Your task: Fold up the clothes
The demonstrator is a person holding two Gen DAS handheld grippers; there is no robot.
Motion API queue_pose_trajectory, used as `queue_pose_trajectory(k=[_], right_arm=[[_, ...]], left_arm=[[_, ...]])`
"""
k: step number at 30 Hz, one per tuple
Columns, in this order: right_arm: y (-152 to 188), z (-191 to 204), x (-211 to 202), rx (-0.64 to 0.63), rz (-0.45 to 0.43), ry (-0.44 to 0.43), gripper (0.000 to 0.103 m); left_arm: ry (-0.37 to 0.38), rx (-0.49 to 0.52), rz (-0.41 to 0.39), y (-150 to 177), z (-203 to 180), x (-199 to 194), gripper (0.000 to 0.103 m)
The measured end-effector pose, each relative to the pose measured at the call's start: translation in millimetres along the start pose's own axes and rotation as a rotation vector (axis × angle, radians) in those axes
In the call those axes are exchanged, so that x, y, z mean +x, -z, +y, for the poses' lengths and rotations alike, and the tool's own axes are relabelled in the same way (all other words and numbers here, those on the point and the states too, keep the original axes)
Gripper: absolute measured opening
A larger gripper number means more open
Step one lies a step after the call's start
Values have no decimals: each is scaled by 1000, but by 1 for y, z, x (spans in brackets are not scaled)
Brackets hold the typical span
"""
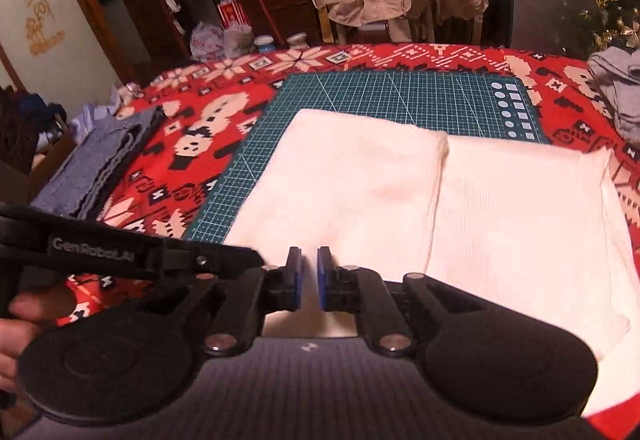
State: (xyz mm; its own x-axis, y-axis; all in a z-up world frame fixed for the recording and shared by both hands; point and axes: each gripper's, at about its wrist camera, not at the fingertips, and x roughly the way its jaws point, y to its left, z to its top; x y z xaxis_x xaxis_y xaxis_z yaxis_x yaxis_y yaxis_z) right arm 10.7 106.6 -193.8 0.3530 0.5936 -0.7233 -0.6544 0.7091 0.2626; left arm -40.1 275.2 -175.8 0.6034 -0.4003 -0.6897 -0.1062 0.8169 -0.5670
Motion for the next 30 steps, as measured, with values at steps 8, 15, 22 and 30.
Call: queue_pose_trajectory(k=[8, 15, 22, 30], right_arm=[[29, -11, -29, -23, 34, 21, 7], [46, -21, -53, 3, 37, 21, 7], [36, -1, -57, -7, -5, -15, 13], [47, 8, -38, -57, 22, 25, 8]], left_arm=[[-30, 56, 15, 17, -7, -10, 2], [-42, 81, 27, 26, -13, -24, 1], [24, 92, 15, 24, -34, -9, 1], [-2, 78, 53, 37, -25, 6, 2]])
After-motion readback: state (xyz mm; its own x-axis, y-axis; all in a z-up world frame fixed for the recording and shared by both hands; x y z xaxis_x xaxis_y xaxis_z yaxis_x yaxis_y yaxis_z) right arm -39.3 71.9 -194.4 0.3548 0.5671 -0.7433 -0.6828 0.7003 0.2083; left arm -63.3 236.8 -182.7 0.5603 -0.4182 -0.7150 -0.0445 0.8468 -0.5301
